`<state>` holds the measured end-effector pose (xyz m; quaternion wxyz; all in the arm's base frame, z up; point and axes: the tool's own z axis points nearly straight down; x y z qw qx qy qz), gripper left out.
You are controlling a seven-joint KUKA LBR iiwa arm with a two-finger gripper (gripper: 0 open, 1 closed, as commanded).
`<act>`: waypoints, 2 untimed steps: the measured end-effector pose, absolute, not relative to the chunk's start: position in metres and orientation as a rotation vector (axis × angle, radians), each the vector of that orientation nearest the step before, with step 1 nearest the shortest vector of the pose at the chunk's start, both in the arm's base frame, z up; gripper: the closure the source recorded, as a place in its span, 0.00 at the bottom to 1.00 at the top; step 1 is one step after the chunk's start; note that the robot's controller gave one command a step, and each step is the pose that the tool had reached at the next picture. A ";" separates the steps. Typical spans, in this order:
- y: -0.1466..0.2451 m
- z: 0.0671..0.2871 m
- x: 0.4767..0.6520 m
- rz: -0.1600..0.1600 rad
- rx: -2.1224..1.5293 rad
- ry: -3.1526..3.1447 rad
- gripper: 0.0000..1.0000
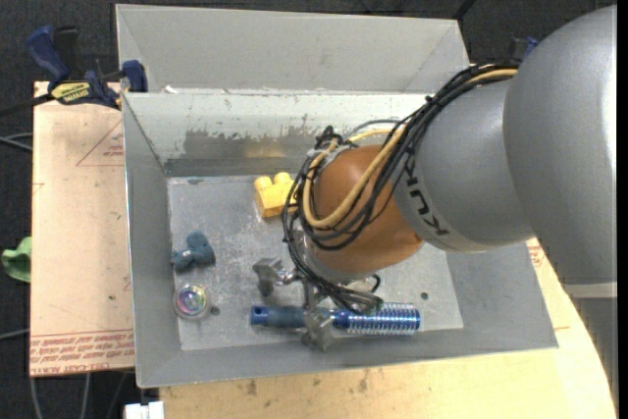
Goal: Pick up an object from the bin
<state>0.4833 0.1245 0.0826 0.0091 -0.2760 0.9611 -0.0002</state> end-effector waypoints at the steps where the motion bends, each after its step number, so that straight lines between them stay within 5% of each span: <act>1: 0.113 0.071 0.492 0.002 -0.807 3.024 0.00; 2: 0.115 0.072 0.490 -0.001 -0.781 3.026 0.00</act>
Offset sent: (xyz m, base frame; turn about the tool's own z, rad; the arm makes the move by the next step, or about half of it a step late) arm 0.0055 -0.0121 -0.0126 0.0341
